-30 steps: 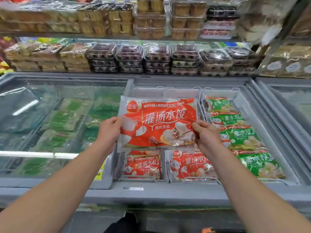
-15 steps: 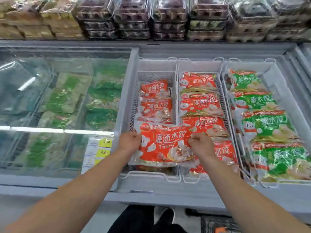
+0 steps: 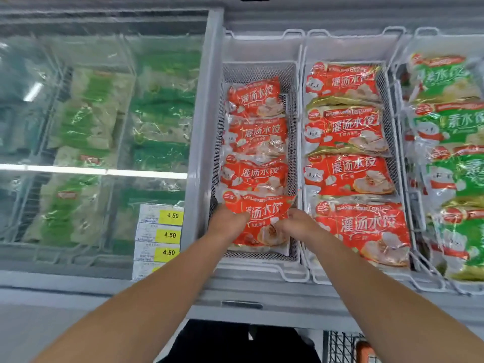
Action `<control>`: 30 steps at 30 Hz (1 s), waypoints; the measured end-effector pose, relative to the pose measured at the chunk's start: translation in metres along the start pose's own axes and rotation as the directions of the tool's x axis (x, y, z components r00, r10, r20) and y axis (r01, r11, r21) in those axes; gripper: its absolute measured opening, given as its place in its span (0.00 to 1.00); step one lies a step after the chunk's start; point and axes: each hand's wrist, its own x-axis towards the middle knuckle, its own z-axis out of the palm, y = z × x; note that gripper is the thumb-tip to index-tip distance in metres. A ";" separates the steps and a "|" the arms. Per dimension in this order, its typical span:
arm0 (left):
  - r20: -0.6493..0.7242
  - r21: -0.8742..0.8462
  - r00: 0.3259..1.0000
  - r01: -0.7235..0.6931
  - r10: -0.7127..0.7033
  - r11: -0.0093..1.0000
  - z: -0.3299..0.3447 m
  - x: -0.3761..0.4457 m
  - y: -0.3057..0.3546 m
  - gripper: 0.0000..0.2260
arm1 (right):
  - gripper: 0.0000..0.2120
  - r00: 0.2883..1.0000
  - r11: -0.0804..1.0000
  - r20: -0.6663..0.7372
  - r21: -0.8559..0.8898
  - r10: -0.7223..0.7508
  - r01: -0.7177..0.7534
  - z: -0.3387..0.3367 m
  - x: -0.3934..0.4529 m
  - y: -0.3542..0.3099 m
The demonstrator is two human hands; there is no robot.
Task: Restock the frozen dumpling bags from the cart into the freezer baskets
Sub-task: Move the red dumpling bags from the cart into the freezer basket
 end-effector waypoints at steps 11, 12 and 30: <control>0.087 0.128 0.961 -0.272 0.262 0.954 0.003 -0.052 -0.012 0.05 | 0.09 0.963 0.956 -0.162 -0.235 -0.215 0.174 -0.006 -0.068 0.031; 0.067 0.126 0.954 -0.298 0.292 0.946 0.006 -0.067 -0.021 0.04 | 0.12 0.949 0.952 -0.197 -0.236 -0.245 0.197 -0.003 -0.085 0.043; 0.311 0.244 0.711 -0.701 0.630 0.671 0.085 -0.237 -0.160 0.17 | 0.17 0.771 0.986 -0.617 -0.066 -0.159 0.151 0.102 -0.294 0.244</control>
